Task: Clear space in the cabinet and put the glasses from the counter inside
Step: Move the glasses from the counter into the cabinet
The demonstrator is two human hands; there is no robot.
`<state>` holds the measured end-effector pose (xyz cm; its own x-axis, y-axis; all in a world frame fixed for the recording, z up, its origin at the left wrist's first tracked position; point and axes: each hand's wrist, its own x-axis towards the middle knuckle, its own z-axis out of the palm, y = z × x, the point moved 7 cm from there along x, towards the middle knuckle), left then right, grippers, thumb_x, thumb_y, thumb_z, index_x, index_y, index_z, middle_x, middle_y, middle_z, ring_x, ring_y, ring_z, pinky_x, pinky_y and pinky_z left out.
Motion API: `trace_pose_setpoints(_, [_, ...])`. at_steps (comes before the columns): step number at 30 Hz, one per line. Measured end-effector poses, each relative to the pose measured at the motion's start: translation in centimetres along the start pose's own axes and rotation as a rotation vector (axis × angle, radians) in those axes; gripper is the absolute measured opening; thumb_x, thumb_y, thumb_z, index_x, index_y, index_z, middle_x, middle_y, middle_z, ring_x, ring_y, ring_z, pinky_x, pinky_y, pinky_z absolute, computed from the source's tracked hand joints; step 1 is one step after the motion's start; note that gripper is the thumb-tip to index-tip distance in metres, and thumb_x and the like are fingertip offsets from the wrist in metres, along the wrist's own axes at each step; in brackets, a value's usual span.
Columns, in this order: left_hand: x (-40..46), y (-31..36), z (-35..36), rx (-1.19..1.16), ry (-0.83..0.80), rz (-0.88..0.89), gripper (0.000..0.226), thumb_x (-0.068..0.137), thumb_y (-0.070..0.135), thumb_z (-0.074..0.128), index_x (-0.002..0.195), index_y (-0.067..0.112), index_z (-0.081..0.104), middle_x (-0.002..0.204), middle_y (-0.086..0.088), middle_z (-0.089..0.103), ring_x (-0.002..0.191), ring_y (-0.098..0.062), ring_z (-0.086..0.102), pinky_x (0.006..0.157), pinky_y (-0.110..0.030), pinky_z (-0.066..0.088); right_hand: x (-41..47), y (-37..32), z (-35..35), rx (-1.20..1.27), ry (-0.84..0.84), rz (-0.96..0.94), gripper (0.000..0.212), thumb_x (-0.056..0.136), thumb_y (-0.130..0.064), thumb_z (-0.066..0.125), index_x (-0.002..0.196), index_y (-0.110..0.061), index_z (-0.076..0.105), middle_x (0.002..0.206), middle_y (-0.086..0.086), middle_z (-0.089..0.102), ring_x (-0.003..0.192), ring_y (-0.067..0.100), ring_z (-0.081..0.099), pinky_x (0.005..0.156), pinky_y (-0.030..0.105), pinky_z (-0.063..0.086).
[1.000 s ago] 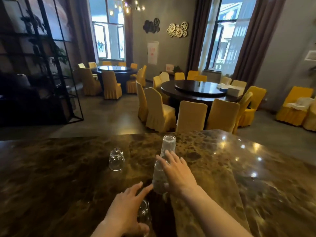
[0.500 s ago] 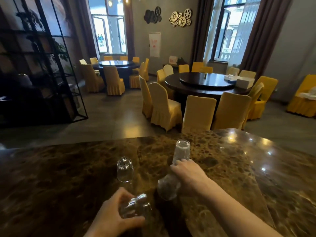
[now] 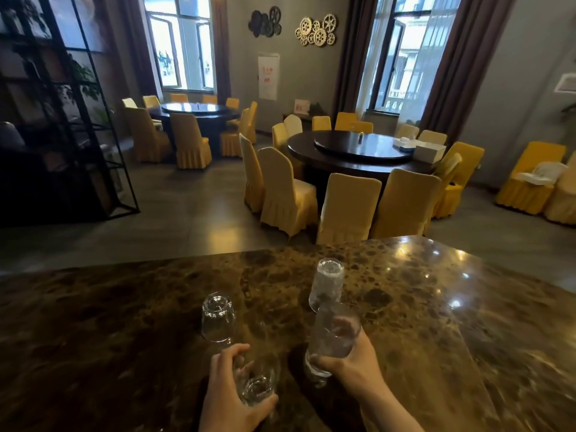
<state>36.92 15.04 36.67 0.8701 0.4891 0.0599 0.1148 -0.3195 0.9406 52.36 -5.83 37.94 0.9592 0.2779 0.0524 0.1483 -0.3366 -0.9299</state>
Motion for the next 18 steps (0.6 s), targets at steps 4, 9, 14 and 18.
trace_pose_setpoints(4, [0.3, 0.1, 1.1, 0.105, -0.019, 0.007, 0.095, 0.038, 0.045, 0.092, 0.118, 0.047, 0.041, 0.121, 0.02, 0.039, 0.11, -0.001, 0.056, 0.089, -0.02, 0.046, 0.8, 0.4, 0.3, -0.062, -0.028, -0.03, 0.078, 0.039, -0.04, 0.095, 0.107, -0.04, 0.057, 0.109, -0.013, 0.062, 0.1, 0.003, 0.062, 0.087, 0.026, 0.054])
trace_pose_setpoints(9, [0.8, 0.6, 1.8, 0.171, -0.035, 0.016, 0.098, 0.042, 0.052, 0.092, 0.122, 0.048, 0.036, 0.122, 0.023, 0.034, 0.111, 0.003, 0.051, 0.093, -0.023, 0.045, 1.9, 0.4, 0.8, -0.079, -0.082, -0.078, 0.085, 0.041, -0.045, 0.095, 0.116, -0.038, 0.055, 0.115, -0.014, 0.057, 0.108, 0.002, 0.057, 0.093, 0.026, 0.05])
trace_pose_setpoints(14, [0.3, 1.5, -0.5, 0.204, 0.01, 0.111, 0.092, 0.054, 0.066, 0.084, 0.131, 0.038, 0.043, 0.126, 0.016, 0.051, 0.112, -0.001, 0.058, 0.093, -0.021, 0.044, 2.9, 2.8, -1.4, -0.128, -0.332, 0.066, 0.085, 0.051, -0.024, 0.095, 0.122, -0.041, 0.052, 0.116, -0.013, 0.064, 0.105, 0.003, 0.063, 0.084, 0.02, 0.056])
trace_pose_setpoints(18, [1.8, 2.8, -7.9, 0.327, 0.434, 0.15, 0.059, 0.072, 0.027, 0.082, 0.116, 0.051, 0.051, 0.116, 0.005, 0.062, 0.106, -0.015, 0.063, 0.093, -0.015, 0.042, 7.7, 3.1, -7.9, -0.219, -0.172, 0.136, 0.053, 0.075, 0.002, 0.08, 0.112, -0.031, 0.059, 0.106, 0.003, 0.067, 0.096, 0.021, 0.068, 0.081, 0.043, 0.061])
